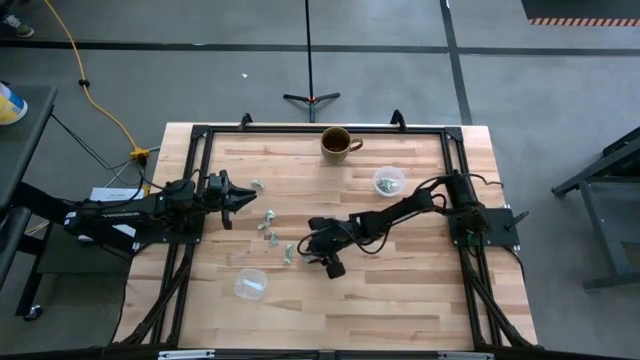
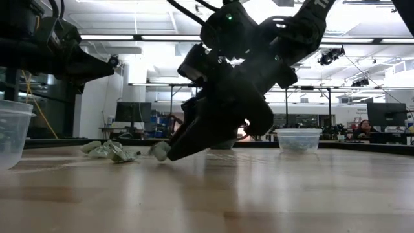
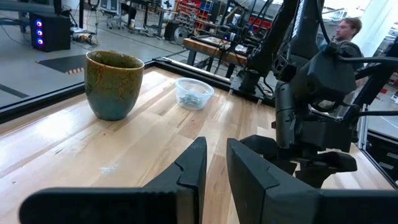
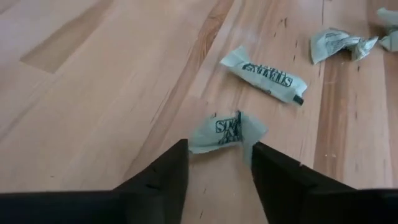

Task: Pick and place Stevia / Truvia into bins
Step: Put the stevia packet into the top transparent container

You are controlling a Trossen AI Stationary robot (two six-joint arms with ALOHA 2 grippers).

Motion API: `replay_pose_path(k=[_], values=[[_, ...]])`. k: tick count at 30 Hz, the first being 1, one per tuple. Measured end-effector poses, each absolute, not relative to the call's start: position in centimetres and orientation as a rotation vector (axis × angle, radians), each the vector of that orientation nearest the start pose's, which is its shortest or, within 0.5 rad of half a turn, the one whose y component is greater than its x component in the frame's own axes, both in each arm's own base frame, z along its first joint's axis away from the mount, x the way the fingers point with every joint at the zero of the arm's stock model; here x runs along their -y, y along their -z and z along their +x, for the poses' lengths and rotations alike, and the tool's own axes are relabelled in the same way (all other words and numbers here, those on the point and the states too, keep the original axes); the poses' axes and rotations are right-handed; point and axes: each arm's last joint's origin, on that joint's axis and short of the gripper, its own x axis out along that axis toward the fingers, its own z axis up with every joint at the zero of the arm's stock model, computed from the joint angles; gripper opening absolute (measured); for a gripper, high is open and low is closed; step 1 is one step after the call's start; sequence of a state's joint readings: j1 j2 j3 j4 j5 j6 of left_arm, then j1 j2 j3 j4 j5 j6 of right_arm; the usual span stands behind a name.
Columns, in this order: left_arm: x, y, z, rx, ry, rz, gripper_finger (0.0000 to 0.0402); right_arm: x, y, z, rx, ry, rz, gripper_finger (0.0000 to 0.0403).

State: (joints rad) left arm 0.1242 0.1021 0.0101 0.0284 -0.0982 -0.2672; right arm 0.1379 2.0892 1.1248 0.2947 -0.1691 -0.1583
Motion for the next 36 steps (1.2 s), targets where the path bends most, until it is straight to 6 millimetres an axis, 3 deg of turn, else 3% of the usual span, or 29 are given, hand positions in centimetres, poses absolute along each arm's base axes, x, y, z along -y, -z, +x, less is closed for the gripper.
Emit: replay_pose_path(k=[17, 27, 30, 36], values=[[-1.6, -16.1, 10.2, -0.034, -0.229, -0.267, 0.0099, -6.2, -10.7, 41.2, -0.629, -0.351, -0.141, 0.0003], [-1.6, -16.1, 10.2, -0.034, -0.229, -0.267, 0.0099, -6.3, -11.5, 41.7, -0.538, -0.348, -0.123, 0.0025], [-1.6, -16.1, 10.2, -0.034, -0.229, -0.267, 0.0099, -6.4, -12.1, 42.0, -0.455, -0.364, -0.149, 0.0064], [-1.6, -16.1, 10.2, -0.034, -0.229, -0.267, 0.0099, -5.4, -12.4, 42.3, -0.427, -0.33, -0.129, 0.0189]])
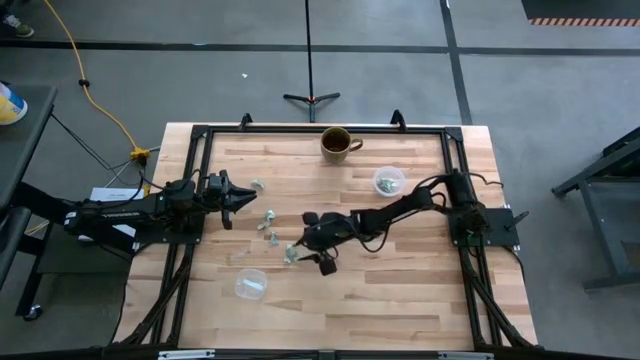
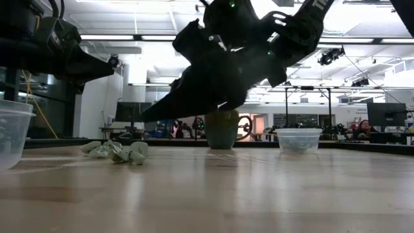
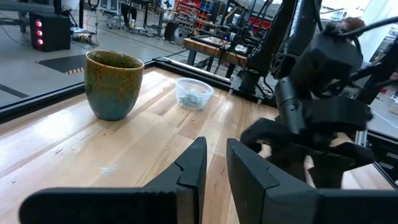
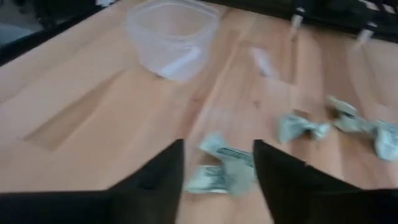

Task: Pick and place Stevia / Truvia into bins
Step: Put the stevia packet into the top transparent container

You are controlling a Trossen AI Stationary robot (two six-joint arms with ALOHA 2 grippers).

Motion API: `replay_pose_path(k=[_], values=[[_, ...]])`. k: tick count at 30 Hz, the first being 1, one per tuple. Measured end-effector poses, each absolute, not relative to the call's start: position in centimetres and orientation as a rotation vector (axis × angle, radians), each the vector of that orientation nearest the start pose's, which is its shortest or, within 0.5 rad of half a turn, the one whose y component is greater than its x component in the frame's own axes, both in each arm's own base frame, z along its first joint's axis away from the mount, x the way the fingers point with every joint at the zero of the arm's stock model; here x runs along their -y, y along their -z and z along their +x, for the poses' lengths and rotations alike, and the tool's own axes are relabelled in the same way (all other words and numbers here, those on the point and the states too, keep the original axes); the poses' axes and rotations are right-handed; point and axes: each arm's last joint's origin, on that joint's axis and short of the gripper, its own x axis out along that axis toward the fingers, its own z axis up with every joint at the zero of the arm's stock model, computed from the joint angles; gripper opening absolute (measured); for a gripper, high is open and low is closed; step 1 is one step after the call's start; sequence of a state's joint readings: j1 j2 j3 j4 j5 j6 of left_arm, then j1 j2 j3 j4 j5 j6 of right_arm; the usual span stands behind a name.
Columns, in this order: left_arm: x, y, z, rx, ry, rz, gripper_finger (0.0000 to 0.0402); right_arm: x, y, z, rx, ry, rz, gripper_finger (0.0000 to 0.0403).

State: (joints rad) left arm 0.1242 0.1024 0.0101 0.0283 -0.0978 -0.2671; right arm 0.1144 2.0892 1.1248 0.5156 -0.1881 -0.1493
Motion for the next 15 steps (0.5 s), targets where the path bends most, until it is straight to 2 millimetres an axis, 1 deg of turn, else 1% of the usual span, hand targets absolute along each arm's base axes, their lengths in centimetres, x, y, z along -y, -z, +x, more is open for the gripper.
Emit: replay_pose_path(k=[3, 6, 8, 11, 13, 15], values=[[-1.6, -16.1, 10.2, -0.034, -0.229, -0.267, 0.0099, -4.7, -12.4, 42.4, -0.427, -0.305, -0.115, 0.024], [-1.6, -16.1, 10.2, -0.034, -0.229, -0.267, 0.0099, -4.3, -12.4, 42.5, -0.426, -0.295, -0.111, 0.0264], [-1.6, -16.1, 10.2, -0.034, -0.229, -0.267, 0.0099, -4.2, -12.0, 42.6, -0.419, -0.305, -0.108, 0.0266], [-1.6, -16.2, 10.2, -0.033, -0.229, -0.267, 0.0099, -4.4, -10.4, 43.1, -0.422, -0.332, -0.102, 0.0261], [-1.6, -16.1, 10.2, -0.034, -0.229, -0.267, 0.0099, -4.7, -9.7, 43.5, -0.457, -0.342, -0.1, 0.0256], [-1.6, -16.2, 10.2, -0.033, -0.229, -0.267, 0.0099, -4.8, -10.0, 44.2, -0.451, -0.346, -0.1, 0.0251]])
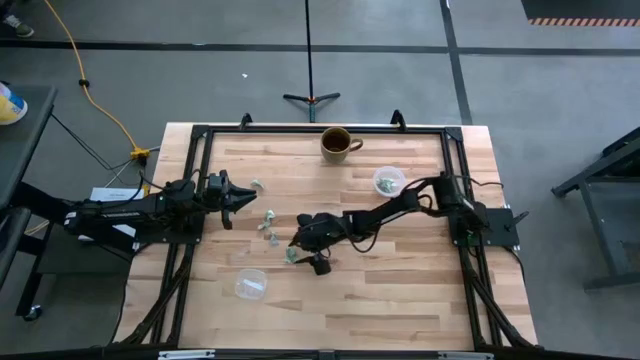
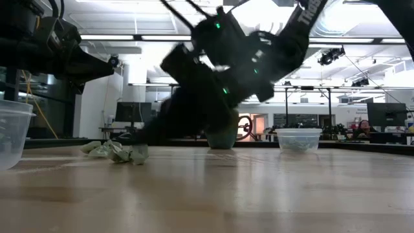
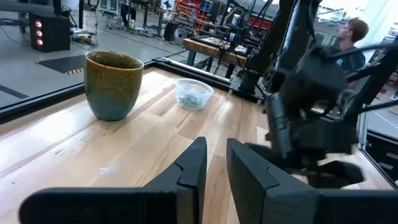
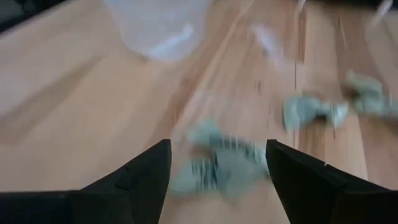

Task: Pick and place Stevia / Truvia into bins
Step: Put the stevia packet into the top transparent container

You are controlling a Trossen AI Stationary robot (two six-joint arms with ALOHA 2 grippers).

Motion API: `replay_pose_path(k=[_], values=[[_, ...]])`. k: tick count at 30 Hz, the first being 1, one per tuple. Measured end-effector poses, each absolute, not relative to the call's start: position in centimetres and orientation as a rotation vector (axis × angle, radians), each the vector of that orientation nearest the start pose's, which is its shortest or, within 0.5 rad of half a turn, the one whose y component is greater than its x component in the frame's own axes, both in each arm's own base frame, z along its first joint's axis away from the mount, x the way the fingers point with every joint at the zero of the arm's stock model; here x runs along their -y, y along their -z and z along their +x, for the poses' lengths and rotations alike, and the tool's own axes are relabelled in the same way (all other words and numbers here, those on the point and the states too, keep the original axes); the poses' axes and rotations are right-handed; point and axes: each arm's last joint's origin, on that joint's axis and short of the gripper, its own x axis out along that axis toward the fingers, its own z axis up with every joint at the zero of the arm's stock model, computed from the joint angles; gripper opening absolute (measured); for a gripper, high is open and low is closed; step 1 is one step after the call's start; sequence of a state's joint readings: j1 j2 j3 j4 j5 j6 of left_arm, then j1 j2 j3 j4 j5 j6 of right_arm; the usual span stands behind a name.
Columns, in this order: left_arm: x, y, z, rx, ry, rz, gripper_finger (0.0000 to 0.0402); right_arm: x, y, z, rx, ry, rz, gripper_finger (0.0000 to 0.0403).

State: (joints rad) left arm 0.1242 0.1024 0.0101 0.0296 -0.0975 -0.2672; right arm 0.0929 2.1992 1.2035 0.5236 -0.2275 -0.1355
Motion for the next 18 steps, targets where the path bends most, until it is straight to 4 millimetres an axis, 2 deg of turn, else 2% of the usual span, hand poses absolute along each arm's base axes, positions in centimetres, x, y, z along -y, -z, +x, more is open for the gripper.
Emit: replay_pose_path(k=[8, 18], values=[[-1.54, -16.15, 10.21, -0.034, -0.224, -0.267, 0.0099, -4.49, -10.16, 44.93, -0.575, -0.337, -0.094, 0.0218], [-1.55, -16.14, 10.21, -0.035, -0.224, -0.267, 0.0099, -4.43, -10.01, 44.78, -0.601, -0.337, -0.09, 0.0131]])
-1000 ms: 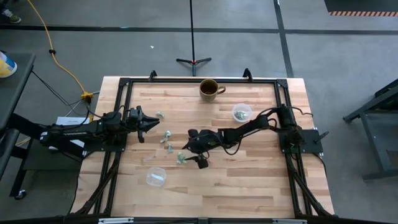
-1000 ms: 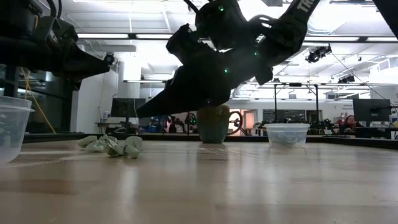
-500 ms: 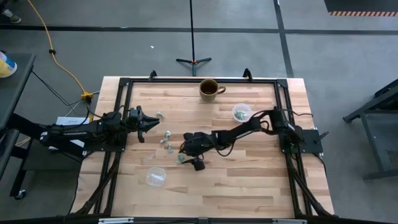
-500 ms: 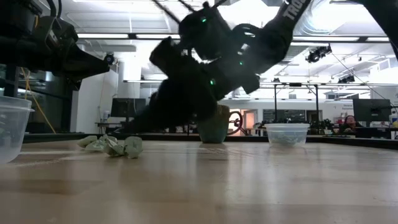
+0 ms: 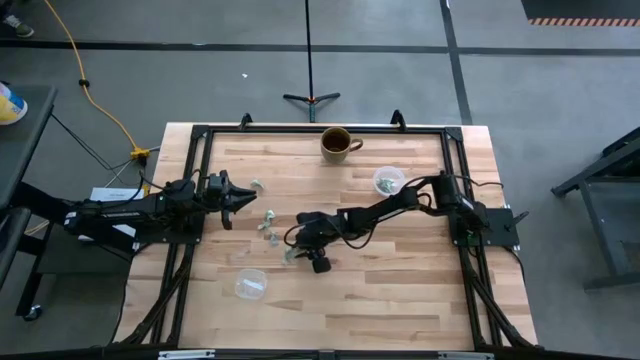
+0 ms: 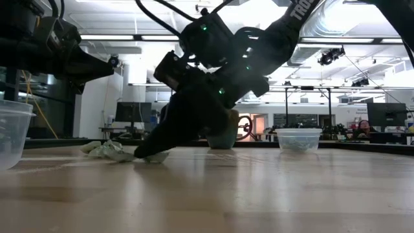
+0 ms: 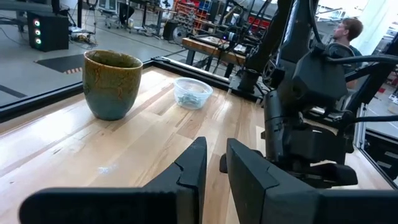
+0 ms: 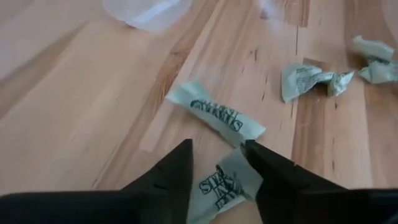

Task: Pick and place Stevia / Truvia into bins
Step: Put the stevia packet into the top transparent container

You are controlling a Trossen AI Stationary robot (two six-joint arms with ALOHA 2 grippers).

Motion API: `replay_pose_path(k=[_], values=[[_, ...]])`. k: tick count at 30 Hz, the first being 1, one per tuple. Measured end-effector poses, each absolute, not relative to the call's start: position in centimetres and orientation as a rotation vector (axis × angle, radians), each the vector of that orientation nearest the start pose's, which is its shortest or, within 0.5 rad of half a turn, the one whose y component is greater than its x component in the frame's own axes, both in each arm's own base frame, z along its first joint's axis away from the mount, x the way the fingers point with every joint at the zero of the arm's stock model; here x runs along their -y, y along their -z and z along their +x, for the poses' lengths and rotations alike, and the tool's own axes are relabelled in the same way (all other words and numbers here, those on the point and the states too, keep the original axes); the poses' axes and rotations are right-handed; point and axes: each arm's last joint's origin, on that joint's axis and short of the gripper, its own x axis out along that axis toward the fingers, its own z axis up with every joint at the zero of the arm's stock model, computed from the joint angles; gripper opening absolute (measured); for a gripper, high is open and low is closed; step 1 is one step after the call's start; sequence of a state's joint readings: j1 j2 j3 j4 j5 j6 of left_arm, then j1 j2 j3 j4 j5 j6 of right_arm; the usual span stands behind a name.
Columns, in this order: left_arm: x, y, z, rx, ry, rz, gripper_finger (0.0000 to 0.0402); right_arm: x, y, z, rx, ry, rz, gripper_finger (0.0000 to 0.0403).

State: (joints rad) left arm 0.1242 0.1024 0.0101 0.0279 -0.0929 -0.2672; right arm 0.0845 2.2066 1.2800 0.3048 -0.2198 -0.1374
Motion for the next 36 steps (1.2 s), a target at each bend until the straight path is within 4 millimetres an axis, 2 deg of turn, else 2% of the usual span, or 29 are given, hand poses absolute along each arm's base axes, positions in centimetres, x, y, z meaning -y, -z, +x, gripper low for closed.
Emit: replay_pose_path(k=[7, 10, 12, 16, 19, 22, 27, 29, 36], values=[[-1.5, -16.1, 10.2, -0.035, -0.224, -0.267, 0.0099, -4.4, -9.8, 44.6, -0.639, -0.337, -0.086, 0.0056], [-1.5, -16.1, 10.2, -0.035, -0.225, -0.267, 0.0099, -4.4, -10.3, 44.3, -0.66, -0.331, -0.085, 0.0019], [-1.5, -16.1, 10.2, -0.035, -0.225, -0.267, 0.0099, -4.3, -11.1, 44.0, -0.687, -0.331, -0.092, 0.0006], [-1.5, -16.1, 10.2, -0.035, -0.225, -0.267, 0.0099, -3.5, -14.2, 42.7, -0.762, -0.251, -0.108, 0.0012], [-1.5, -16.1, 10.2, -0.035, -0.225, -0.267, 0.0099, -2.1, -15.9, 40.9, -0.914, -0.076, -0.196, 0.0004], [-1.5, -16.1, 10.2, -0.035, -0.225, -0.267, 0.0099, -0.1, -16.7, 38.6, -1.108, 0.157, -0.292, 0.0006], [-1.5, -16.1, 10.2, -0.035, -0.225, -0.267, 0.0099, 3.4, -18.7, 35.2, -1.297, 0.349, -0.265, 0.0002], [-1.5, -16.1, 10.2, -0.035, -0.224, -0.267, 0.0099, 4.6, -19.2, 33.8, -1.303, 0.376, -0.224, 0.0003], [-1.5, -16.1, 10.2, -0.038, -0.214, -0.268, 0.0099, 7.1, -20.7, 28.0, -1.105, 0.364, -0.035, 0.0001]])
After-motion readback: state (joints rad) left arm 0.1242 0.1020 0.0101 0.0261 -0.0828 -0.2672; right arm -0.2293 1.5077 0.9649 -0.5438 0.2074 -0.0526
